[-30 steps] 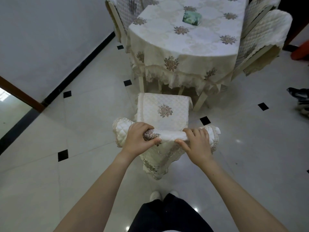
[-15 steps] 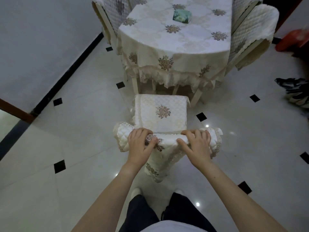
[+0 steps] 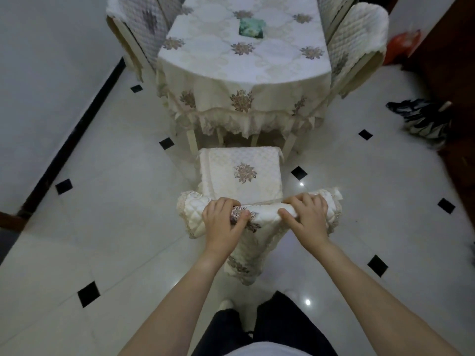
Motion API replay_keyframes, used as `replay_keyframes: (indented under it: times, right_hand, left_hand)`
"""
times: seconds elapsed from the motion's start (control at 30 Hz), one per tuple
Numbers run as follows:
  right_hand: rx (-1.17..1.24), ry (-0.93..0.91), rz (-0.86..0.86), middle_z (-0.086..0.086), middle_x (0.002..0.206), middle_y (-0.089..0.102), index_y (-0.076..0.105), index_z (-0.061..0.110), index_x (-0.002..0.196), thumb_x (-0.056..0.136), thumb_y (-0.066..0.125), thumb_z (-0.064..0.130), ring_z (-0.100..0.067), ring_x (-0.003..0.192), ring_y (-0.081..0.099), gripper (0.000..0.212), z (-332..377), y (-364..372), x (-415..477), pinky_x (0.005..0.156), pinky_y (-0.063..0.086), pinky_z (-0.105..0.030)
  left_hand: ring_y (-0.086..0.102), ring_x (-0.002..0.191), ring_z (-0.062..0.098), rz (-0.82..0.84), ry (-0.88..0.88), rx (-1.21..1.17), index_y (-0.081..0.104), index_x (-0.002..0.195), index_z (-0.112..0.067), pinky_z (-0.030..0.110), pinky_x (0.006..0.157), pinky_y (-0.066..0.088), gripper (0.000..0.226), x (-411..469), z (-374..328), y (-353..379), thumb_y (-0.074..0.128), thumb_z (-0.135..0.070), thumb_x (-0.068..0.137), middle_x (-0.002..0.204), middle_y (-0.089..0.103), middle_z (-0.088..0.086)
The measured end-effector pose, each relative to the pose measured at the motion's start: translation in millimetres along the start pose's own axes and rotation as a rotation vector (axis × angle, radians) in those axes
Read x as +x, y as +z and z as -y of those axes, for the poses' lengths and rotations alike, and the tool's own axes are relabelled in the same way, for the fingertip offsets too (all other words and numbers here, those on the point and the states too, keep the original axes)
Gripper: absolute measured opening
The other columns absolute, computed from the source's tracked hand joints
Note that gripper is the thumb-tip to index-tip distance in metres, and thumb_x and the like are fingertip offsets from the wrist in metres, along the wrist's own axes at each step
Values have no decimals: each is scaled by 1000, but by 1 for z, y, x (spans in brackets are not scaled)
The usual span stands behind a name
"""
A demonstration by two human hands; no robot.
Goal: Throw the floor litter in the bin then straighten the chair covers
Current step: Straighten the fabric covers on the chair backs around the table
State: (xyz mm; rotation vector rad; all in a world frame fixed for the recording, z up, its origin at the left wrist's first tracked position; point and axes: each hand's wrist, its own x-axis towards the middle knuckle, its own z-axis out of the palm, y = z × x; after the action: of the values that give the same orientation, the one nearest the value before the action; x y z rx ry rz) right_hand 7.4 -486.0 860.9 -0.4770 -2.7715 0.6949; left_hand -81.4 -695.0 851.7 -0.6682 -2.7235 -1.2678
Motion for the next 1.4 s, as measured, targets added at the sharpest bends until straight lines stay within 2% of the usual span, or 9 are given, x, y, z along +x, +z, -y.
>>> replay_keyframes:
  times: [0.3,0.43,0.6,0.8,0.97,1.4]
  right_hand:
    - [80,63,-34,18,96,51,69,33,99,83,46,68,-17,100,40,45,18,15,28,99,27,-43]
    - [130,142,-51,21,96,53,71,37,95,78,50,70,-16,103,39,43,23,23,45,101,27,-41]
    - [189,159,-89,21,95,57,72,40,92,76,54,70,-13,103,38,39,27,31,64,99,21,-30]
    - [190,150,-146,18,93,61,74,36,89,80,51,66,-10,97,38,39,25,39,86,99,27,-39]
    - [188,150,-170,17,92,61,74,34,87,81,52,65,-11,96,38,38,24,44,102,99,28,-41]
    - [173,181,-172,15,90,61,74,35,85,78,55,65,-11,96,37,36,32,52,137,100,31,-49]
  left_hand:
    - [49,90,12,10,4,-28,64,88,-23,36,90,34,29,35,19,-14,53,-50,85,90,58,-13]
    - [47,88,7,-22,-19,-52,65,84,-24,37,90,35,25,53,25,-12,58,-48,82,86,59,-15]
    - [50,84,9,-56,-50,-45,64,78,-24,40,88,38,22,76,29,-9,60,-45,82,80,60,-15]
    - [50,81,8,-73,-40,-40,63,77,-24,41,86,40,19,99,33,-6,60,-42,81,79,58,-17]
    - [53,80,10,-64,-34,-36,63,76,-24,46,83,42,16,117,38,-3,61,-40,80,79,59,-17]
    - [53,81,12,-36,-18,-17,64,77,-23,45,82,42,19,154,51,-4,59,-42,81,80,60,-16]
